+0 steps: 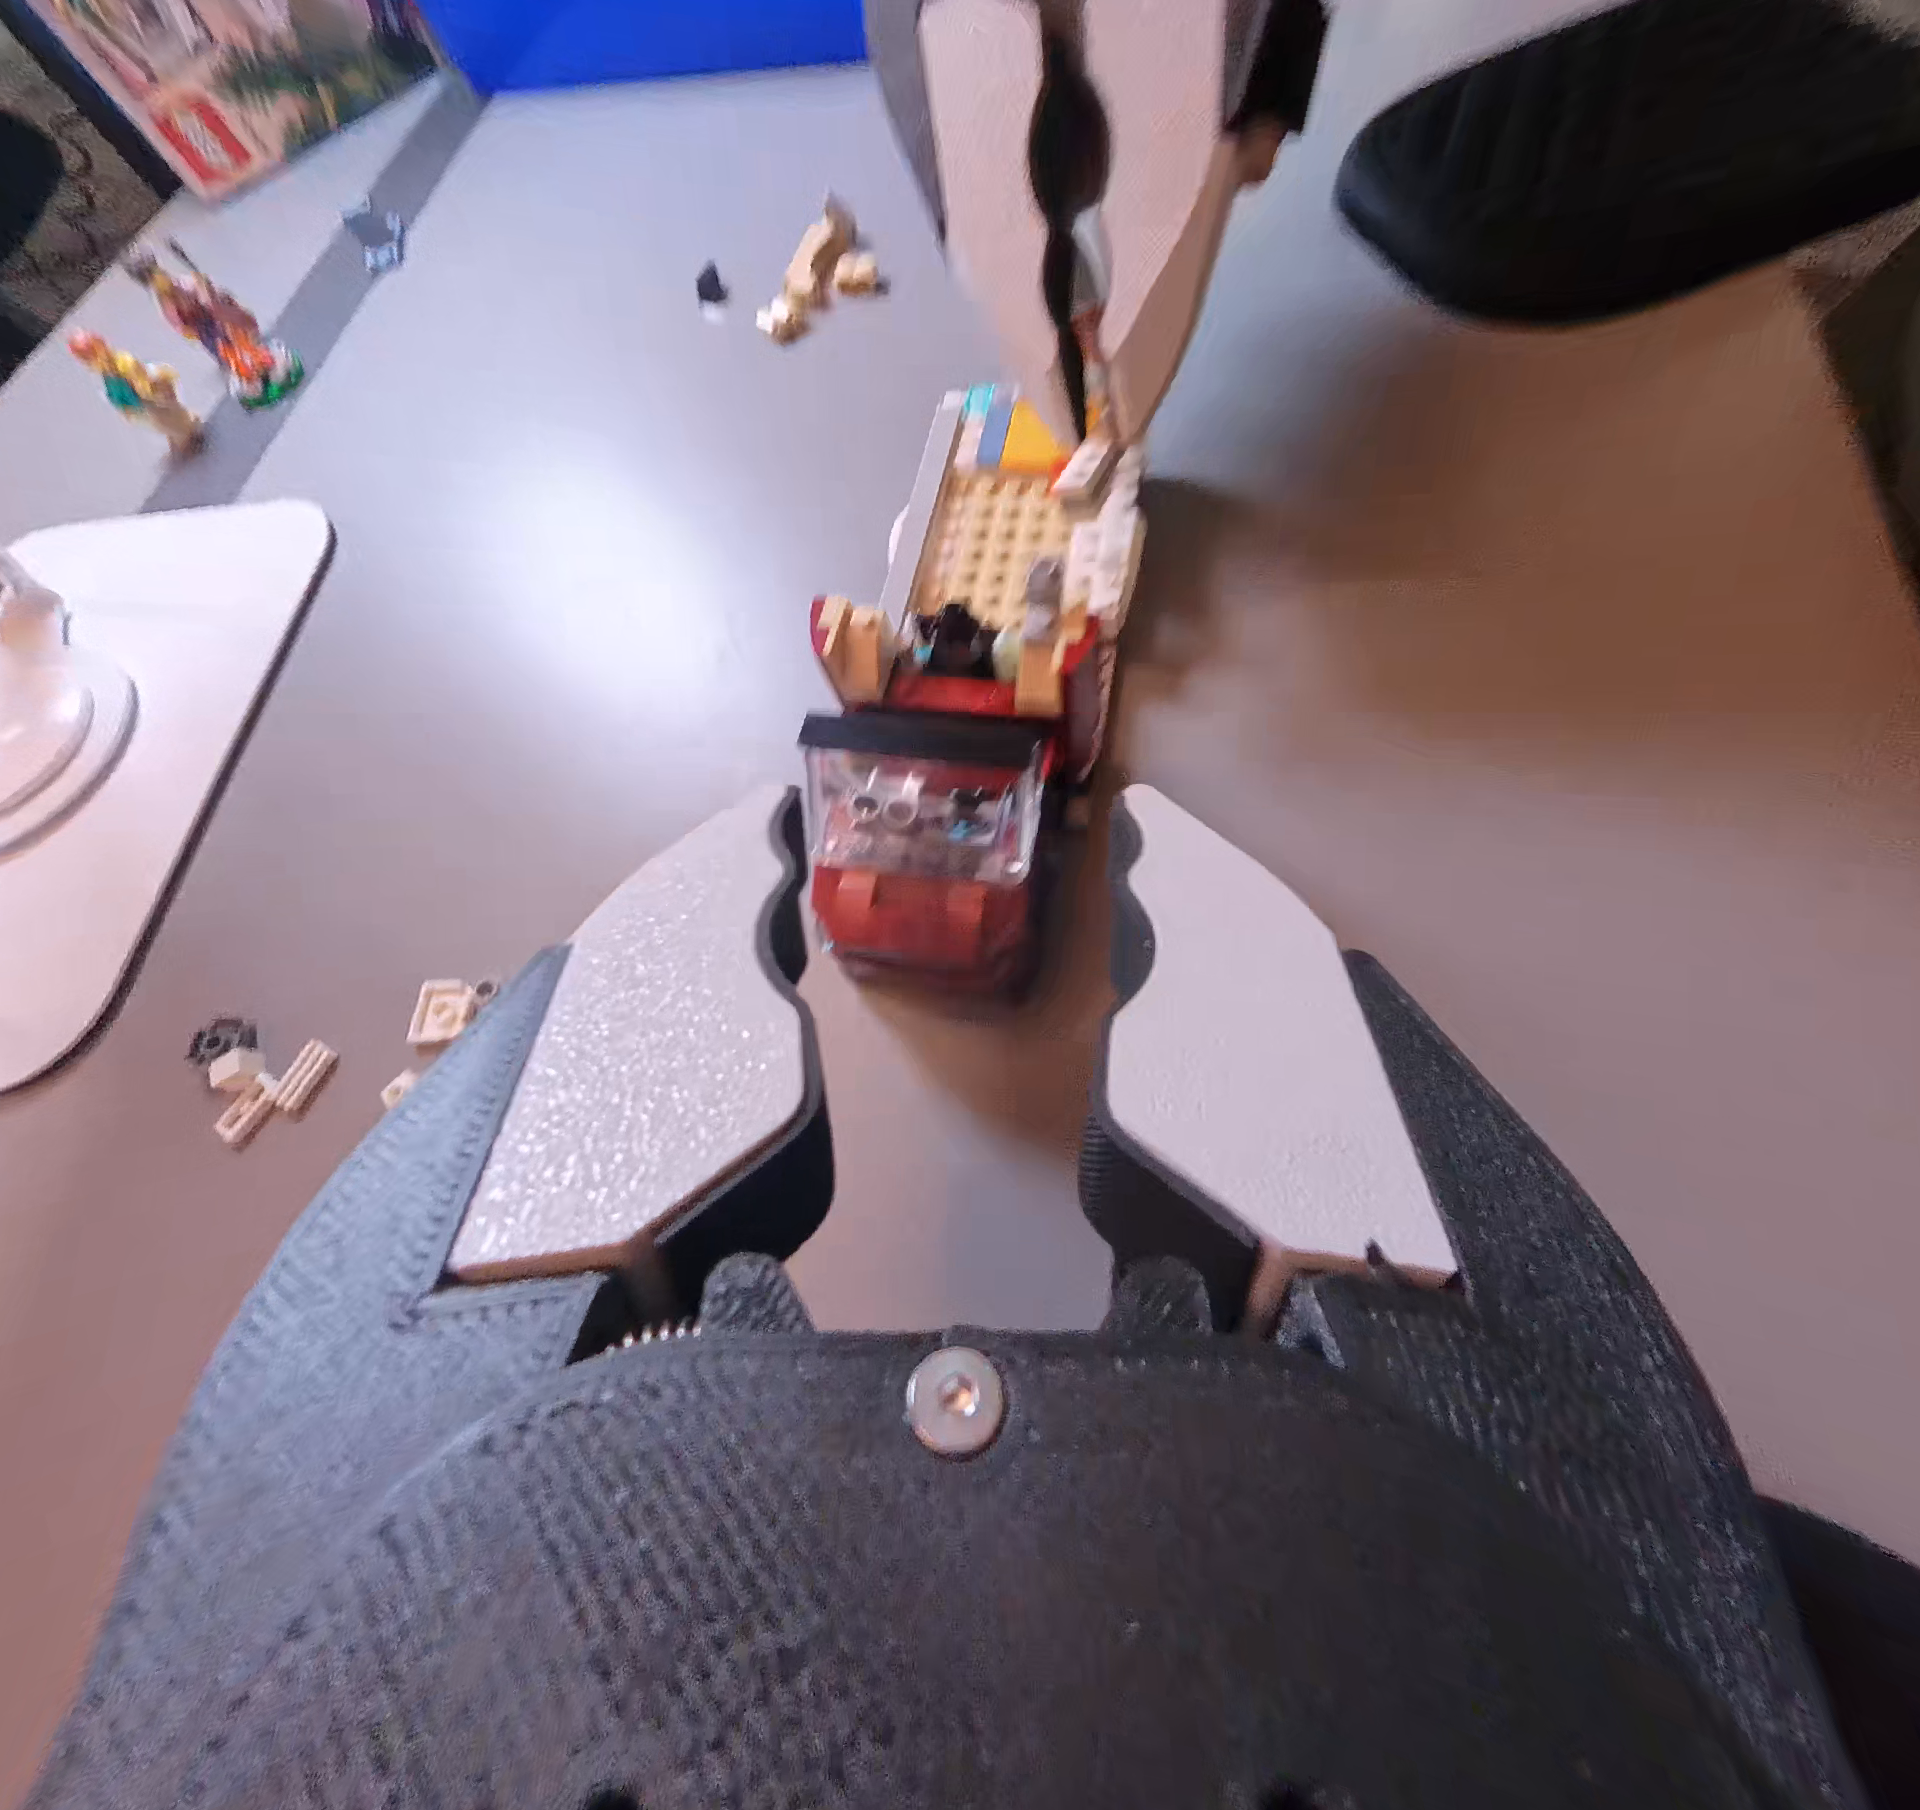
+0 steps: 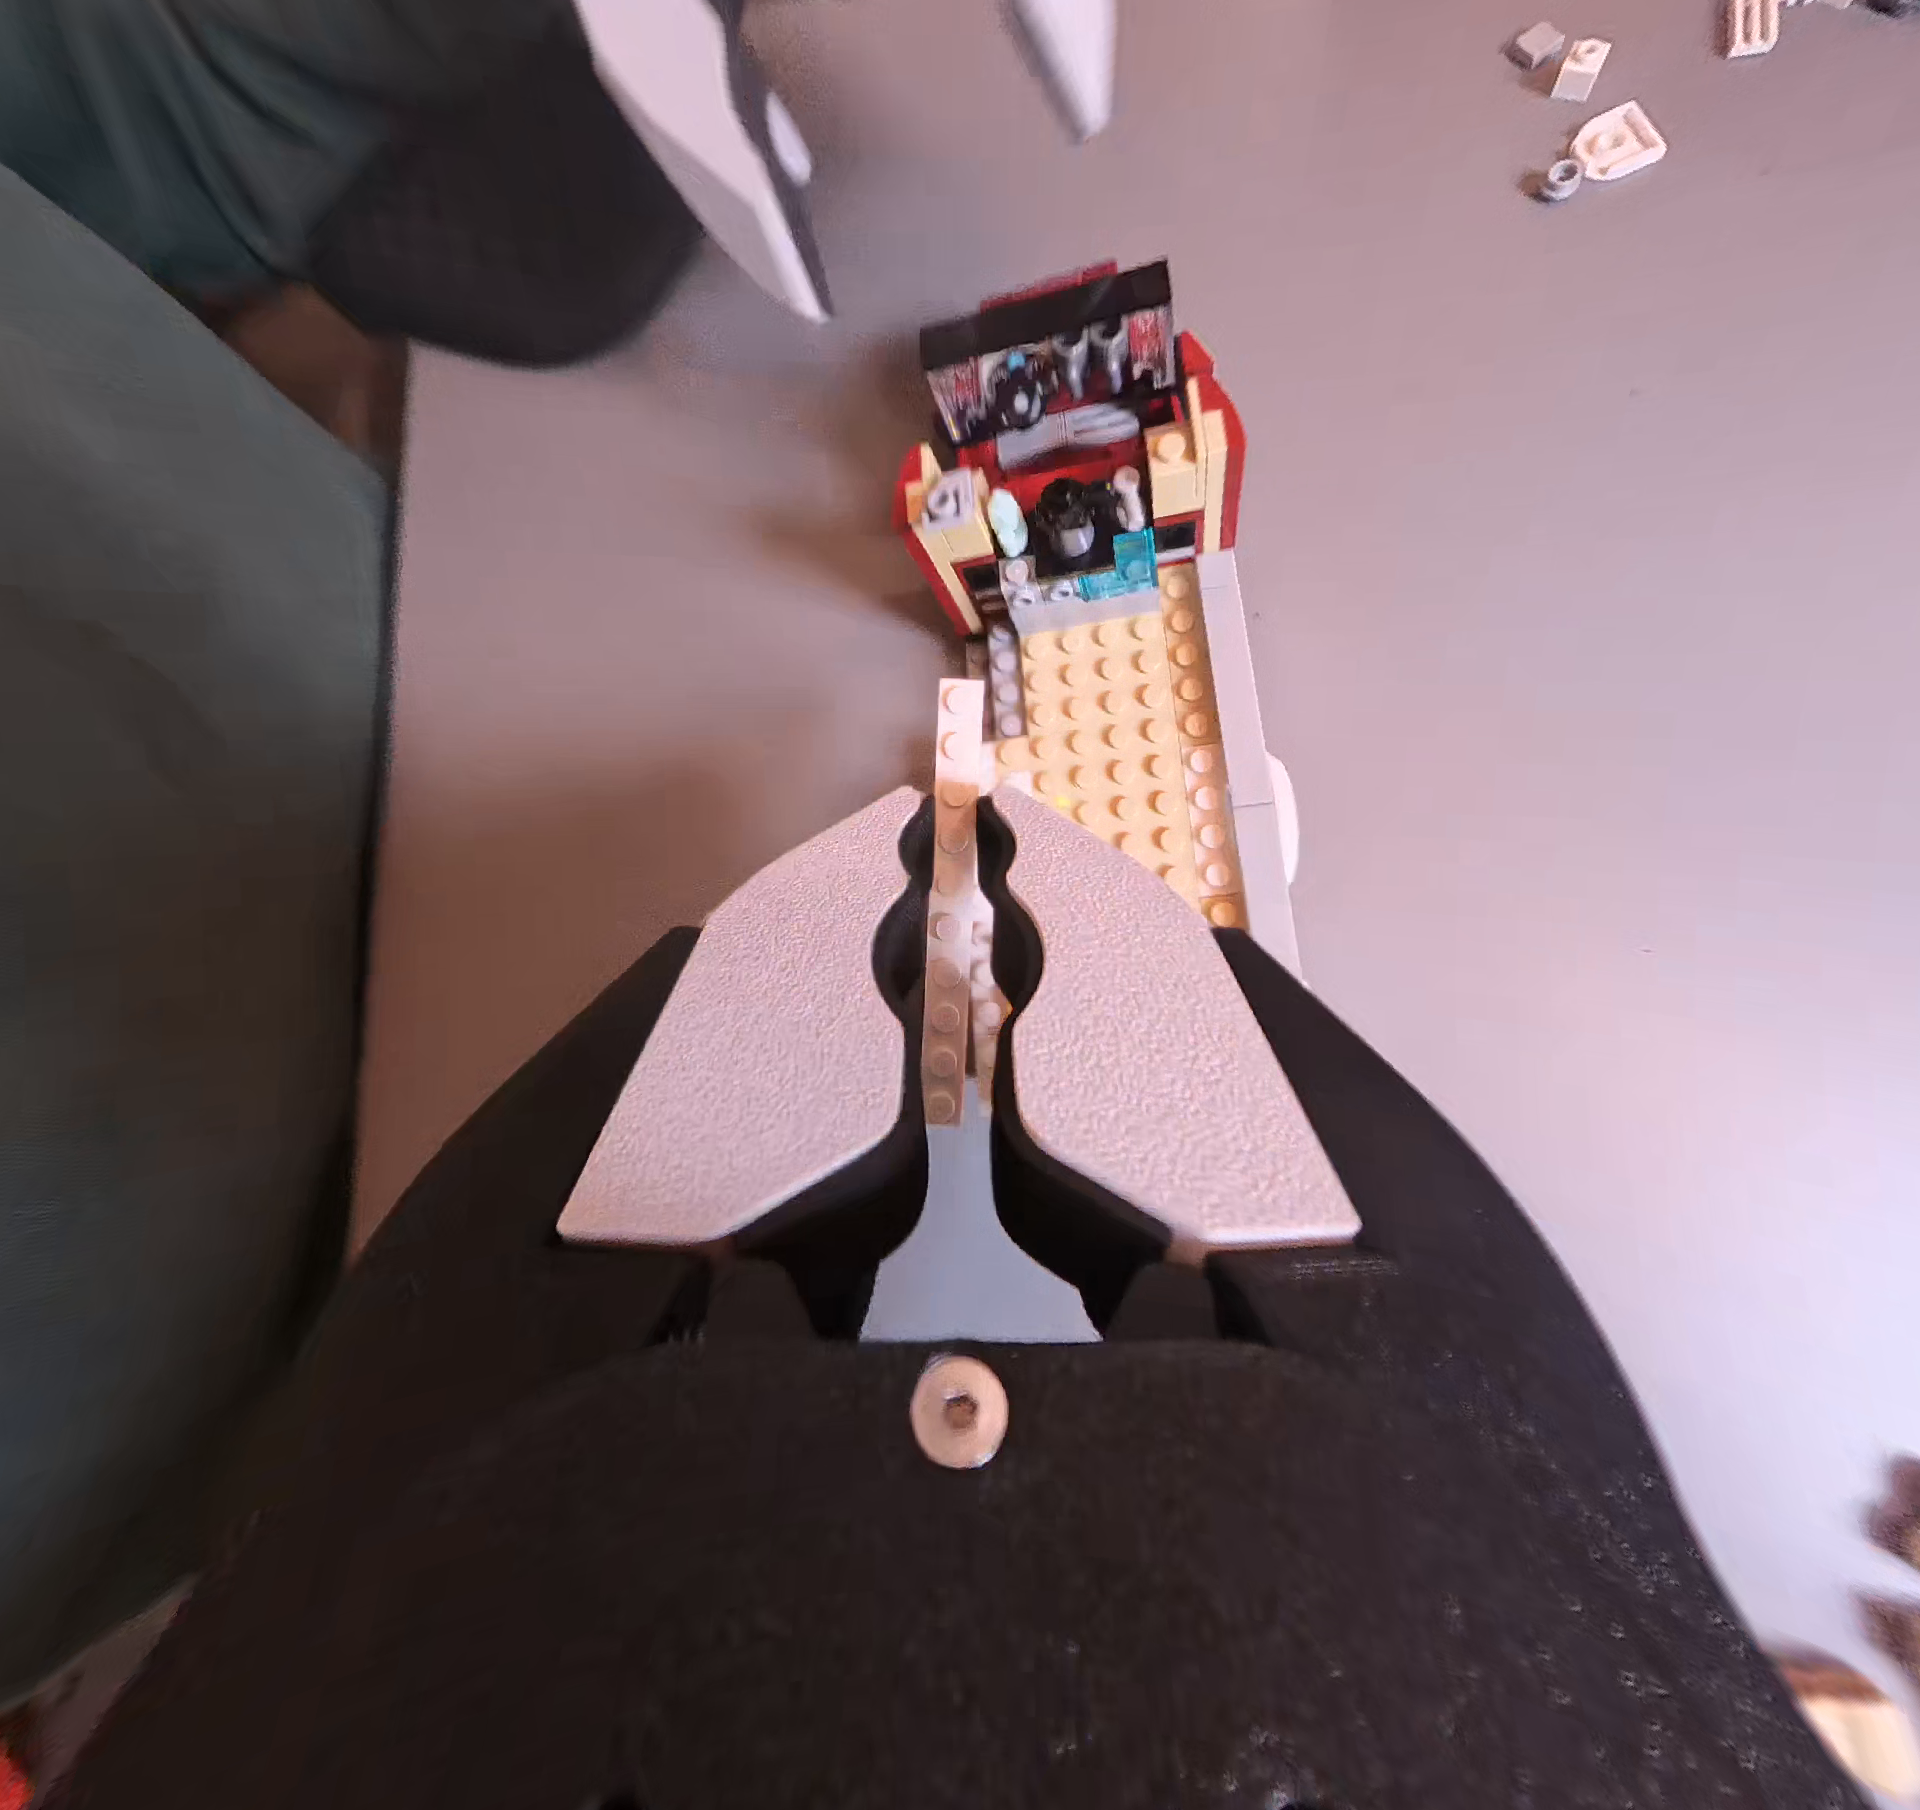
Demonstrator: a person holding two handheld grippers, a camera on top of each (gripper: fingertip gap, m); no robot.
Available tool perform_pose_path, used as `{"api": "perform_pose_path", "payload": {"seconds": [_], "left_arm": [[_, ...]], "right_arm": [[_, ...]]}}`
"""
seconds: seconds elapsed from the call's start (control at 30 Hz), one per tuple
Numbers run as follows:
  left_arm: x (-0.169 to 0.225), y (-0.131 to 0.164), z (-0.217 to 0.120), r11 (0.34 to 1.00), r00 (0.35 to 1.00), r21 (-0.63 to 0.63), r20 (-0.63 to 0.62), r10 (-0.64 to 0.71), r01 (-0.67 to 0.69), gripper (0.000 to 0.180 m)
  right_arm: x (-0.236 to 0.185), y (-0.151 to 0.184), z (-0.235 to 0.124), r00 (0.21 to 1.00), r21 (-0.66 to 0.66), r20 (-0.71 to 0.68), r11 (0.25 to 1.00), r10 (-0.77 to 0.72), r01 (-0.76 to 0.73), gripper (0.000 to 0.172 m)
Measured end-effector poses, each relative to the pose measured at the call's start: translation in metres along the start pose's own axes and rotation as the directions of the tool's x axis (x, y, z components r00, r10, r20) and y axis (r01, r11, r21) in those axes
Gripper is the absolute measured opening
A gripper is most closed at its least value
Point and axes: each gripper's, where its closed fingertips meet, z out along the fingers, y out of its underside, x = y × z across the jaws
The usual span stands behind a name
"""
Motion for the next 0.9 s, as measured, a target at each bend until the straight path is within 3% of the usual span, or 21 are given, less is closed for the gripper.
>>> {"api": "perform_pose_path", "payload": {"seconds": [0.1,0.27,0.4,0.57,0.9], "left_arm": [[0.021,-0.031,-0.002,0.991,0.997,0.118,-0.058,-0.059,0.065,0.030],[0.046,-0.056,0.028,0.936,0.948,0.186,-0.166,-0.271,0.300,0.032],[0.052,-0.080,0.029,0.853,0.880,0.264,-0.294,-0.373,0.450,0.020],[0.059,-0.084,0.027,0.872,0.899,0.272,-0.289,-0.329,0.406,0.010],[0.060,-0.084,0.025,0.853,0.879,0.276,-0.321,-0.352,0.443,0.010]], "right_arm": [[-0.009,-0.017,-0.012,0.986,0.115,0.128,0.986,0.104,-0.119,0.008],[-0.036,-0.045,-0.026,0.954,0.212,0.276,0.961,0.116,-0.178,0.008],[-0.052,-0.052,-0.025,0.957,0.231,0.280,0.962,0.079,-0.147,0.008],[-0.058,-0.053,-0.027,0.957,0.251,0.281,0.957,0.076,-0.149,0.008],[-0.058,-0.052,-0.023,0.967,0.245,0.250,0.963,0.054,-0.117,0.008]]}}
